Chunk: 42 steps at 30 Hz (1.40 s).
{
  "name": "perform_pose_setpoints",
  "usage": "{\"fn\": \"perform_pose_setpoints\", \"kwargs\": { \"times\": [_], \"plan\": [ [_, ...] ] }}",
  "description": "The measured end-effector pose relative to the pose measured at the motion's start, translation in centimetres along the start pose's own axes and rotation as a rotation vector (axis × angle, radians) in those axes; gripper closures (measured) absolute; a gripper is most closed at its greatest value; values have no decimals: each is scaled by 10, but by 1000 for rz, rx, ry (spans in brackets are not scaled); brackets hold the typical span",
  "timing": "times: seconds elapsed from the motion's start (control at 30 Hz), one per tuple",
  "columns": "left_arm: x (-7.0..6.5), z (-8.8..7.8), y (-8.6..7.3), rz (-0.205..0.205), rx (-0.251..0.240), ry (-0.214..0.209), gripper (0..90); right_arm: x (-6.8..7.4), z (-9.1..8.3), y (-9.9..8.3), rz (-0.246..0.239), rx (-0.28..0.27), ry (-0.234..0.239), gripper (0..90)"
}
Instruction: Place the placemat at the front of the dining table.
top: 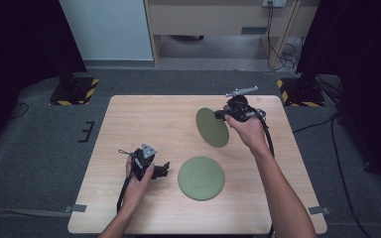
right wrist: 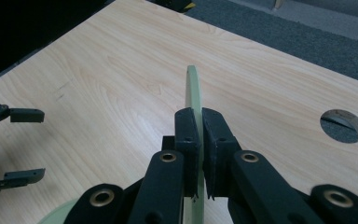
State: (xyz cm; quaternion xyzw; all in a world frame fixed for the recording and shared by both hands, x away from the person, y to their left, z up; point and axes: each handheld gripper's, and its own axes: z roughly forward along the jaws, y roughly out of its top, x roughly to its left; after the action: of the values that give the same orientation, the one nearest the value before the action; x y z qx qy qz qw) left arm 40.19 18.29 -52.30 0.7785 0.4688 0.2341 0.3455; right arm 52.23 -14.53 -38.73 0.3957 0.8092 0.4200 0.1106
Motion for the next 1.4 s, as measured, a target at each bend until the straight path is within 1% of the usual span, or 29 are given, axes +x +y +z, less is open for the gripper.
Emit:
{"fn": "perform_pose_setpoints", "kwargs": {
  "times": [0.07, 0.13, 0.3, 0.37, 0.6, 0.9, 1.13, 1.3, 1.4],
  "plan": [
    [5, -2, 1, -23, -9, 5, 25, -1, 2, 5, 3, 0, -5, 860],
    [9, -3, 1, -26, -9, 11, 26, -1, 4, 10, 0, 0, -13, 859],
    [21, -6, 1, -57, -9, 23, 26, -1, 8, 22, -1, -10, -23, 859],
    [26, -7, 0, -65, -7, 26, 26, 0, 11, 26, 7, -20, -24, 860],
    [38, -10, -2, -89, -8, 41, 29, 2, 19, 33, 4, -18, -39, 859],
    [43, -8, -4, -97, 7, 35, 30, 0, 28, 38, 22, -32, -47, 860],
    [46, -7, -6, -94, 22, 38, 30, -1, 31, 40, 30, -37, -66, 860],
    [46, -8, -6, -97, 20, 42, 30, 1, 35, 42, 35, -36, -64, 859],
    [46, -9, -5, -99, 11, 44, 32, 4, 39, 43, 37, -39, -53, 859]
  ]
}}
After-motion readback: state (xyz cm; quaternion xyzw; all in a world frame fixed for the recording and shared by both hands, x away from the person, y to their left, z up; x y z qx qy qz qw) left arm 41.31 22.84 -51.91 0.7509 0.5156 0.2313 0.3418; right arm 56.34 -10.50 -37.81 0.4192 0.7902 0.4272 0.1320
